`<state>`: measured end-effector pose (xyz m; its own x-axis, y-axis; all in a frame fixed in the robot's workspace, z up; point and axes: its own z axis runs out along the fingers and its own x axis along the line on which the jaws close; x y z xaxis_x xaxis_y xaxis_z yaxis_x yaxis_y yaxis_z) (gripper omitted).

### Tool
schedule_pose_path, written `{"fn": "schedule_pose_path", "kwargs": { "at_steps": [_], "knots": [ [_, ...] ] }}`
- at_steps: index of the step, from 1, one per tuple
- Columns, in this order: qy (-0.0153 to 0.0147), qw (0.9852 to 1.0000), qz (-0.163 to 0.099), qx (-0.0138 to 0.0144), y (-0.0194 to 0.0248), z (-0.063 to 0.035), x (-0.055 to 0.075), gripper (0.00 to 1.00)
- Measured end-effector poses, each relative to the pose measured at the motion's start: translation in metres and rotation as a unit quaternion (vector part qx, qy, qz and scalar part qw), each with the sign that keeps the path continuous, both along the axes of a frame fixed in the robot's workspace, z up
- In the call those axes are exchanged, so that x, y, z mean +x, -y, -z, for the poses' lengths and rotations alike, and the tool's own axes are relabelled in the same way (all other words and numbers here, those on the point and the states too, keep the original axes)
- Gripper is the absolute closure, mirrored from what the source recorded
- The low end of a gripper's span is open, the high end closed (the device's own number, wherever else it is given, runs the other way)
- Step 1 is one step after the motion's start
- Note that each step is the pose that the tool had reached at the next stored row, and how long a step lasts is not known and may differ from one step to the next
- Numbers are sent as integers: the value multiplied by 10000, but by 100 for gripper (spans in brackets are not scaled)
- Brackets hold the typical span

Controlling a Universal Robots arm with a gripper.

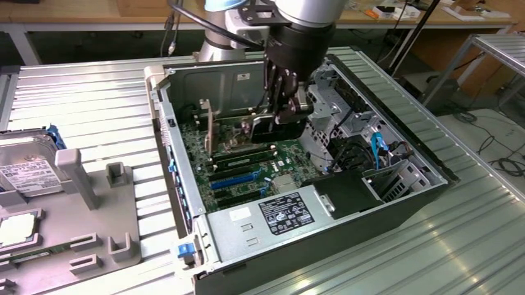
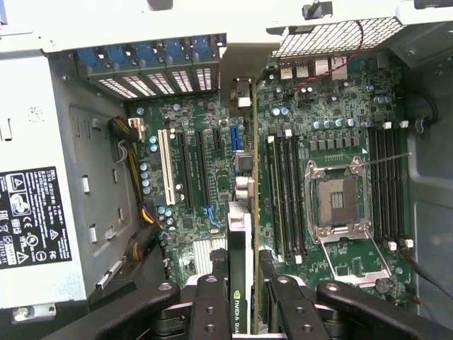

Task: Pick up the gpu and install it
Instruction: 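Insert the gpu into the slot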

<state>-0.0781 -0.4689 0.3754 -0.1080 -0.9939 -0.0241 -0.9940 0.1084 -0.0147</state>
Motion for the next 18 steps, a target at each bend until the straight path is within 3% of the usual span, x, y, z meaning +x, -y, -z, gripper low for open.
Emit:
{"fn": "schedule_pose_path", "kwargs": {
  "at_steps": [18],
  "knots": [
    [0,10000,22,0,0,121,-24,73]
  ]
}}
